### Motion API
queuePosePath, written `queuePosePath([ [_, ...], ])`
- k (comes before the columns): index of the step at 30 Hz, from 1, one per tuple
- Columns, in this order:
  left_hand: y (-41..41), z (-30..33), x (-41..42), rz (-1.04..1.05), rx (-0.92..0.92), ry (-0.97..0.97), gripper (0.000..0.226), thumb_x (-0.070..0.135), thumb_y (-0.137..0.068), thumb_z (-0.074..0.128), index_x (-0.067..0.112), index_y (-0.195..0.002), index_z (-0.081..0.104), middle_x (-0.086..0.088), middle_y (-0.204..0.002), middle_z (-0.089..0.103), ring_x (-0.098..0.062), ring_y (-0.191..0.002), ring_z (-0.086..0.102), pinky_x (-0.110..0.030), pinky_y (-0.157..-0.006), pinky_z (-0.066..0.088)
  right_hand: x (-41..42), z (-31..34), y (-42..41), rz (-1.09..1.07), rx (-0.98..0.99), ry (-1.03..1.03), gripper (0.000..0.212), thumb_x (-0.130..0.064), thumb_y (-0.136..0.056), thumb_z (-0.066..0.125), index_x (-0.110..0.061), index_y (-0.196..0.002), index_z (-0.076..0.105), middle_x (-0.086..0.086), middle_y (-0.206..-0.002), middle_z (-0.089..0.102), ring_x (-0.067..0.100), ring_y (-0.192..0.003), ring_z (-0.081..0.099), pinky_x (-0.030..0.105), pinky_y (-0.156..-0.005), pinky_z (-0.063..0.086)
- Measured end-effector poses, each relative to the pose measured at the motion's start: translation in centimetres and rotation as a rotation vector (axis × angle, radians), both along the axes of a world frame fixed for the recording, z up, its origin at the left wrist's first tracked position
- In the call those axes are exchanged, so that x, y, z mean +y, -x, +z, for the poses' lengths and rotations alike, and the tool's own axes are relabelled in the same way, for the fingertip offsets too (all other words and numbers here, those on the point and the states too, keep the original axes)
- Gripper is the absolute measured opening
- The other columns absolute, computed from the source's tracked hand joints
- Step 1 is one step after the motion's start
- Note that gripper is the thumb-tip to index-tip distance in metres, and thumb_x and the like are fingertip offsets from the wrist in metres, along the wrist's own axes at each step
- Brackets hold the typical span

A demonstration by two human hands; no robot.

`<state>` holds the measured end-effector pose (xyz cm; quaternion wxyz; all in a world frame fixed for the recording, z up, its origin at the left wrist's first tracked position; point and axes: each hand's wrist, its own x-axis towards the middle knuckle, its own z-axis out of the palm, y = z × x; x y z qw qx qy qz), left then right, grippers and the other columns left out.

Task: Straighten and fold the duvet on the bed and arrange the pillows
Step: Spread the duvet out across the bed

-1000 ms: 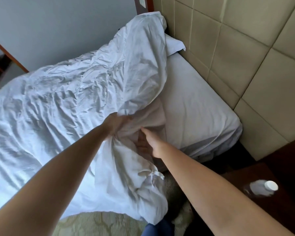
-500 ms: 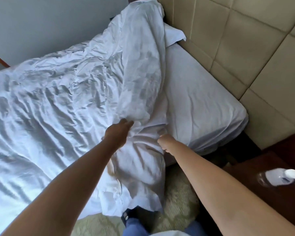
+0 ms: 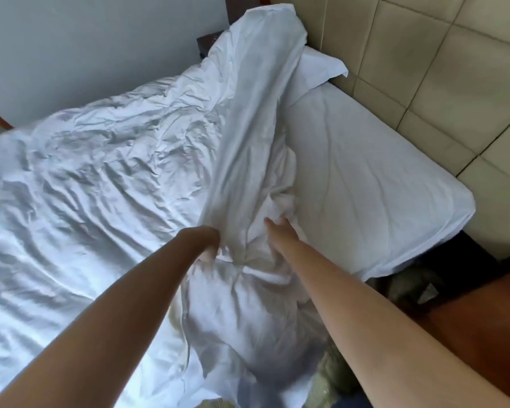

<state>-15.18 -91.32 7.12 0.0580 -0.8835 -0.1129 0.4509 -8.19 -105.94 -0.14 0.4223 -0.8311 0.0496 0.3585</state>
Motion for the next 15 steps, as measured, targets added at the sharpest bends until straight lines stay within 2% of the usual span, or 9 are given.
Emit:
queuePosePath([
  [1,-0.1,0.4,0.2,-0.029,0.078,0.03,0.036,0.004,-0.086,0.055,0.007,-0.122,0.06,-0.009,-0.088,0.064,-0.022,-0.082,0.06,-0.023,-0.062,0.05,1.1,0.1,0.1,-0.019,0.002,-0.038,0.065,-0.046,-0.098,0.038,-0.008,-0.149,0.023,0.013,-0.153,0.031,0.031,-0.134,0.039,0.033,-0.104,0.034],
  [2,-0.3,0.4,0.5,-0.07,0.145,0.043,0.03,0.001,-0.086,0.049,0.003,-0.114,0.061,-0.007,-0.076,0.058,-0.023,-0.079,0.056,-0.024,-0.065,0.048,2.1,0.3,0.1,-0.034,0.001,-0.056,0.07,-0.048,-0.096,0.042,-0.008,-0.149,0.022,0.014,-0.152,0.033,0.031,-0.131,0.042,0.032,-0.1,0.036],
  [4,-0.5,0.2,1.0,-0.12,0.245,0.039,0.017,0.0,-0.088,0.042,0.003,-0.082,0.058,-0.003,-0.067,0.048,-0.022,-0.071,0.052,-0.028,-0.073,0.043,3.6,-0.2,0.1,-0.077,0.041,-0.093,0.077,-0.051,-0.093,0.047,-0.008,-0.15,0.02,0.012,-0.151,0.035,0.031,-0.125,0.049,0.029,-0.088,0.041],
  [6,-0.1,-0.1,1.7,-0.133,0.312,0.036,0.025,0.0,-0.089,0.041,0.01,-0.068,0.051,-0.004,-0.066,0.048,-0.016,-0.059,0.047,-0.026,-0.068,0.041,4.6,-1.0,0.4,-0.092,0.091,-0.137,0.073,-0.05,-0.09,0.054,-0.006,-0.145,0.032,0.012,-0.141,0.047,0.029,-0.115,0.056,0.028,-0.079,0.044],
  [8,0.4,-0.1,2.5,-0.164,0.324,0.027,0.019,-0.001,-0.087,0.041,0.002,-0.081,0.059,-0.007,-0.072,0.056,-0.016,-0.058,0.048,-0.022,-0.06,0.041,5.4,-1.8,0.7,-0.019,0.092,-0.138,0.057,-0.043,-0.09,0.056,-0.006,-0.133,0.049,0.013,-0.13,0.057,0.029,-0.111,0.059,0.032,-0.087,0.049],
  [10,0.9,0.0,2.9,-0.159,0.28,0.02,0.032,-0.004,-0.084,0.042,-0.004,-0.109,0.062,-0.018,-0.096,0.067,-0.021,-0.069,0.054,-0.022,-0.053,0.041,6.3,-2.1,1.0,0.026,0.053,-0.13,0.052,-0.04,-0.093,0.053,-0.005,-0.132,0.053,0.015,-0.129,0.058,0.03,-0.115,0.057,0.034,-0.097,0.046],
  [12,1.1,0.2,2.6,-0.167,0.236,0.03,0.037,-0.006,-0.082,0.047,-0.006,-0.117,0.06,-0.022,-0.114,0.065,-0.023,-0.076,0.054,-0.02,-0.048,0.04,7.2,-1.2,1.0,-0.021,0.007,-0.175,0.057,-0.045,-0.095,0.046,-0.007,-0.137,0.048,0.013,-0.136,0.054,0.029,-0.123,0.051,0.03,-0.099,0.04],
  [14,0.9,0.1,1.7,-0.144,0.176,0.059,0.039,-0.004,-0.084,0.053,-0.003,-0.122,0.058,-0.018,-0.12,0.062,-0.021,-0.074,0.053,-0.015,-0.045,0.04,7.9,0.0,0.6,-0.074,0.07,-0.284,0.074,-0.06,-0.091,0.043,-0.011,-0.146,0.035,0.008,-0.146,0.043,0.027,-0.129,0.045,0.031,-0.105,0.034],
  [15,0.7,0.2,1.1,-0.112,0.141,0.097,0.04,-0.003,-0.084,0.054,-0.001,-0.125,0.057,-0.016,-0.12,0.062,-0.02,-0.078,0.054,-0.016,-0.049,0.041,8.1,0.7,0.5,-0.08,0.131,-0.301,0.087,-0.066,-0.086,0.047,-0.013,-0.15,0.025,0.007,-0.149,0.038,0.027,-0.128,0.046,0.033,-0.105,0.036],
])
